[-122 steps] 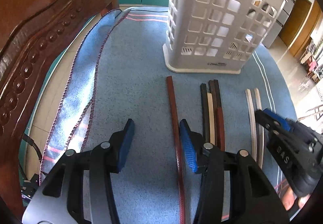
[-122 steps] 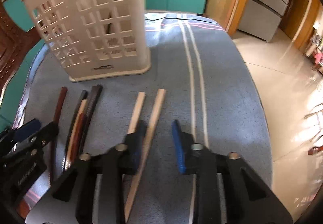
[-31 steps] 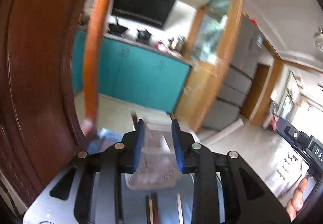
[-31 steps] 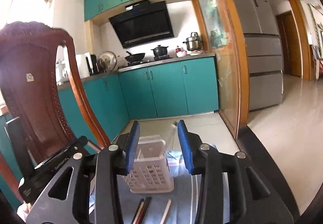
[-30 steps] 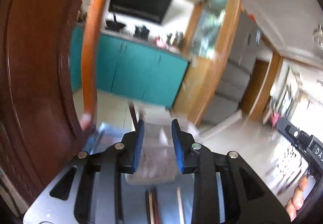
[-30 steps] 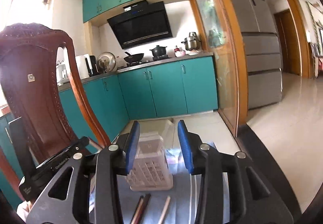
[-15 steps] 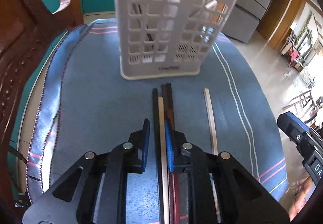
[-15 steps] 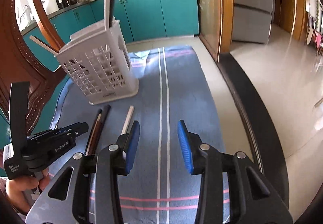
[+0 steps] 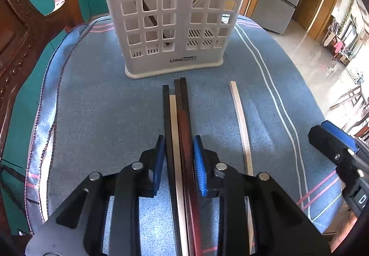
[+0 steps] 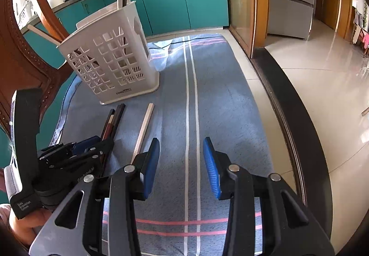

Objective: Organize utensils
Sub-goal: 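Lower the left gripper over a black chopstick while the right moves toward a light chopstick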

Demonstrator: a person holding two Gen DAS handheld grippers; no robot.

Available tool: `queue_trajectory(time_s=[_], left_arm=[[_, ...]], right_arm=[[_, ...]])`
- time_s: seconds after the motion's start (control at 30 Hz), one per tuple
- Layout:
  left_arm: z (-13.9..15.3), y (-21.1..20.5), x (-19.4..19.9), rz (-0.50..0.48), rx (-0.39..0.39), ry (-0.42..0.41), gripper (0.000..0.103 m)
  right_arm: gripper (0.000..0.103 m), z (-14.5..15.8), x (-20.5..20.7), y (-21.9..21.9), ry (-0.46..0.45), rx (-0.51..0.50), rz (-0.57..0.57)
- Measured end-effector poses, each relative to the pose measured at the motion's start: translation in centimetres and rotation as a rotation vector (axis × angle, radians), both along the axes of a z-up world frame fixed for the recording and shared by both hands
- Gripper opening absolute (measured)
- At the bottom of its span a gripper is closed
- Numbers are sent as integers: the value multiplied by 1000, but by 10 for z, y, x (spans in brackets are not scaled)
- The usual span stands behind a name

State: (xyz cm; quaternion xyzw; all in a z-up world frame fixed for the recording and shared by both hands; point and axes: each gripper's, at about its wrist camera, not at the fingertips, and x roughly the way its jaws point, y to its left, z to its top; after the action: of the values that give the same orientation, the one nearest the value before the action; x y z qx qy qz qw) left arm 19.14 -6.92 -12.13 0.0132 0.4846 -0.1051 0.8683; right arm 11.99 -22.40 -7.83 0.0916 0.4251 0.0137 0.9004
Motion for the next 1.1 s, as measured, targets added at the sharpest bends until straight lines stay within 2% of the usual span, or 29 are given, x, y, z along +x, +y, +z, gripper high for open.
queue_trajectory(time_s=[0.2, 0.27, 0.3, 0.37, 0.43, 0.53, 0.63, 0.7, 0.73, 0.83, 0.93, 1.1], left_arm=[[6, 8, -4, -1, -35, -16, 24], [14, 14, -7, -9, -50, -39, 10], [17, 18, -9, -17, -79, -40, 8], [22, 23, -12, -15, -107, -44, 8], [25, 35, -9, 27, -110, -50, 8], [24, 57, -1, 93, -140, -18, 8], [23, 68, 3, 120, -151, -2, 8], [22, 68, 4, 107, -158, 7, 8], [22, 68, 4, 98, -160, 13, 11], [14, 54, 2, 49, -155, 32, 15], [10, 45, 5, 10, -143, 51, 24], [4, 36, 6, -2, -116, 73, 25]], right_arm=[[39, -11, 4, 6, 39, -5, 8], [39, -16, 5, 8, 53, -4, 11], [39, -18, 5, 8, 59, -4, 12], [39, -21, 7, 9, 69, -7, 13], [39, -23, 7, 10, 74, -8, 13], [39, -25, 7, 12, 77, -6, 18], [39, -25, 12, 18, 84, 9, 38], [40, -25, 17, 24, 91, 13, 58], [41, -26, 19, 29, 97, 9, 71], [41, -30, 29, 44, 112, -63, 100], [41, -32, 37, 46, 111, -84, 98], [41, -32, 43, 46, 117, -85, 106]])
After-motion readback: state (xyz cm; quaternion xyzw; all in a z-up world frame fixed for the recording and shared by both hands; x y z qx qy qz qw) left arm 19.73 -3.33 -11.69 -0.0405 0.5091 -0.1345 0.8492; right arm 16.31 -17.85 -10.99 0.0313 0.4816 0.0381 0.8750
